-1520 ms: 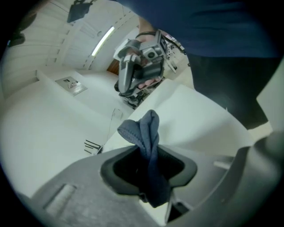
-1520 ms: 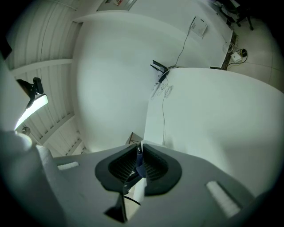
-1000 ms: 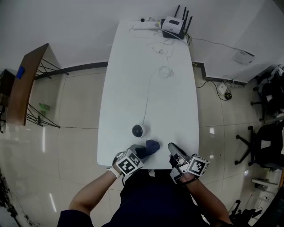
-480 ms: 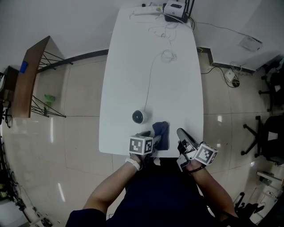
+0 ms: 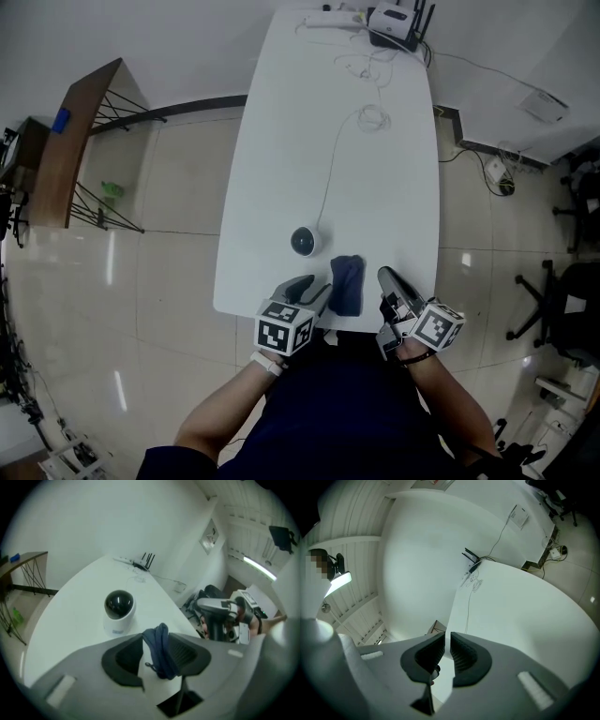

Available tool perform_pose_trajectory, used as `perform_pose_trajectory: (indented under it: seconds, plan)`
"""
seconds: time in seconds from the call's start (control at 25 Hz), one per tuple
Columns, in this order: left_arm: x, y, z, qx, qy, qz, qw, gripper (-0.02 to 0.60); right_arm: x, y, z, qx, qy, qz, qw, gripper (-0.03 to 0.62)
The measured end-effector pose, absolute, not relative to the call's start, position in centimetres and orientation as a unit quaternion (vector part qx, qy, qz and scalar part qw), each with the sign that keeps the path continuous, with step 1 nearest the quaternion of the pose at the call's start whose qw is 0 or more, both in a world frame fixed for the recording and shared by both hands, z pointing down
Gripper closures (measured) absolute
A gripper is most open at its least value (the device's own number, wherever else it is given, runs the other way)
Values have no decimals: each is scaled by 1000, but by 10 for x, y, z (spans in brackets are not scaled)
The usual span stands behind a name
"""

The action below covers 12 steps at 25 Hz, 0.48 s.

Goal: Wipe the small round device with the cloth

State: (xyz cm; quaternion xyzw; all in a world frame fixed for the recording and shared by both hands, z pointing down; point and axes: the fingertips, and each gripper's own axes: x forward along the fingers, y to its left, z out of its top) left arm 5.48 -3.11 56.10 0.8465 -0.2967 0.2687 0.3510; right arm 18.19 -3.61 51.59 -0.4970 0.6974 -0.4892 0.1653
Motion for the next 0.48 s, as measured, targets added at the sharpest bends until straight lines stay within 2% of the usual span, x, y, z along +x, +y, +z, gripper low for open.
perform_pose_trajectory:
  seconds: [0.36, 0.48]
  plan:
    - [51, -40, 494, 907, -287, 198, 237, 565, 146, -54, 470, -508, 771, -376, 79, 565]
    - [45, -47, 484, 918, -296, 186, 187, 580, 135, -56, 457, -516, 795, -317, 37, 569]
